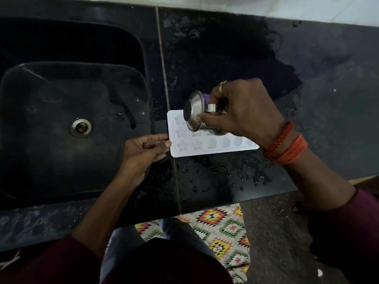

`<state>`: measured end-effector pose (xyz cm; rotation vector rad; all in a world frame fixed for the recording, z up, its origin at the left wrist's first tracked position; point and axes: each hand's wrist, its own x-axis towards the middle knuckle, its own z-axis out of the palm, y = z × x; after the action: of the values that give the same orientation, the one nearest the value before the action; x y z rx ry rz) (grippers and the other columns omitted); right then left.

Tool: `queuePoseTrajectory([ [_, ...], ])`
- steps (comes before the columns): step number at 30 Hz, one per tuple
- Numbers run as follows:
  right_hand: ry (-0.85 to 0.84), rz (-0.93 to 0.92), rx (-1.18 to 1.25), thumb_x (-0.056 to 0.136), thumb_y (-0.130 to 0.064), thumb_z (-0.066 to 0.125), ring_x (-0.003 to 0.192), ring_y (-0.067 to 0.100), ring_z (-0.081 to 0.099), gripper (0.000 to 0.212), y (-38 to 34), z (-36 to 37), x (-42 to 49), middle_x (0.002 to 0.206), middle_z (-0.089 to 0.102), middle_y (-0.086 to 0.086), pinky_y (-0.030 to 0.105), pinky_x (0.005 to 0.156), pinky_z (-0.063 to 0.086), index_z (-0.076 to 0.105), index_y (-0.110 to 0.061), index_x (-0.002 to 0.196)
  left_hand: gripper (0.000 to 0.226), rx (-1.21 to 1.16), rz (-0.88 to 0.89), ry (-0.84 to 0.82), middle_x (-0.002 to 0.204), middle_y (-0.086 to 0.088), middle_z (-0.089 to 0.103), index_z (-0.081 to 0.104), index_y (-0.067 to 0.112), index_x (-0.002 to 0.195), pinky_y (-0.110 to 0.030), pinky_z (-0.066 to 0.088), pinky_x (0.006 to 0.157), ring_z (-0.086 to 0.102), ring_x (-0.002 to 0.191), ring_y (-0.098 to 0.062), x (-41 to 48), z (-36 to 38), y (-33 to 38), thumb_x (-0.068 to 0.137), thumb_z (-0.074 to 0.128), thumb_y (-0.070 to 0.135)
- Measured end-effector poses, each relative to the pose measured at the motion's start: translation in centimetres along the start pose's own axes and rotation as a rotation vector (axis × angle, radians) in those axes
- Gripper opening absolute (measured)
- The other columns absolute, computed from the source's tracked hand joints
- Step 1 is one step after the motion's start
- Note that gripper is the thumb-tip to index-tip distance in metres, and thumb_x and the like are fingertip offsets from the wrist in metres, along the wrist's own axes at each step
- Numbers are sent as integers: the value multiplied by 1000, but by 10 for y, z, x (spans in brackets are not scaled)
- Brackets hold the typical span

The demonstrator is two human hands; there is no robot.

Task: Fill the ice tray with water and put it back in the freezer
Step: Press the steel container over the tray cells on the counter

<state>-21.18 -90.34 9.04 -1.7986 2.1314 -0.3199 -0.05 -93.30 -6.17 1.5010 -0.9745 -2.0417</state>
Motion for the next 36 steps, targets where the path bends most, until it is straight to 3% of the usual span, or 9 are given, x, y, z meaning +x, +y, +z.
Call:
queuePoseTrajectory([
  [5,20,11,1,73,-52,73,60,6,54,29,2,-3,-1,63,55,-13,19,65,39,59,-27,71,16,5,0,-2,85,-1,82,78,16,94,-14,57,63,78,78,-8,0,-1,1,82,83,7],
  [9,107,71,47,77,-41,79,55,0,54,25,12,-9,-2,60,55,-17,4,58,35,67,-19,72,16,9,0,-2,84,-1,82,78,16,94,-14,57,62,78,77,-8,0,0,0,82,83,7],
  [13,206,136,192,83,-37,77,57,7,58,26,23,-17,-2,67,67,-3,8,59,41,72,-13,77,15,8,1,1,82,1,81,78,16,93,-13,57,62,78,76,-6,0,0,1,83,83,6],
  [16,255,176,323,89,-41,70,69,15,66,31,37,-21,2,75,71,4,27,68,52,71,-10,81,16,22,11,2,86,-1,82,79,16,94,-14,57,64,78,80,-9,0,-1,0,82,84,8],
  [21,321,208,542,93,-42,64,72,19,59,34,64,-11,12,74,66,8,48,76,52,68,-11,81,16,33,17,1,87,-2,82,79,20,92,-14,57,64,78,80,-9,0,-2,-1,81,85,11],
  [26,339,279,796,92,-39,63,71,9,59,26,83,12,20,71,63,-5,30,74,49,64,-22,74,15,30,18,-9,86,-1,82,79,18,92,-13,57,62,78,79,-8,-1,-2,1,80,84,12],
  [30,312,354,918,94,-36,62,81,16,61,24,98,30,30,80,65,4,34,81,52,63,-23,73,15,37,18,-5,86,-1,82,79,17,93,-13,56,62,78,79,-8,-1,-1,1,80,84,12],
  [36,293,415,1032,98,-27,58,82,12,62,23,107,53,33,83,63,1,34,91,55,59,-18,76,16,43,9,-7,86,-1,82,79,18,92,-13,56,62,78,78,-7,0,-2,1,79,85,14],
])
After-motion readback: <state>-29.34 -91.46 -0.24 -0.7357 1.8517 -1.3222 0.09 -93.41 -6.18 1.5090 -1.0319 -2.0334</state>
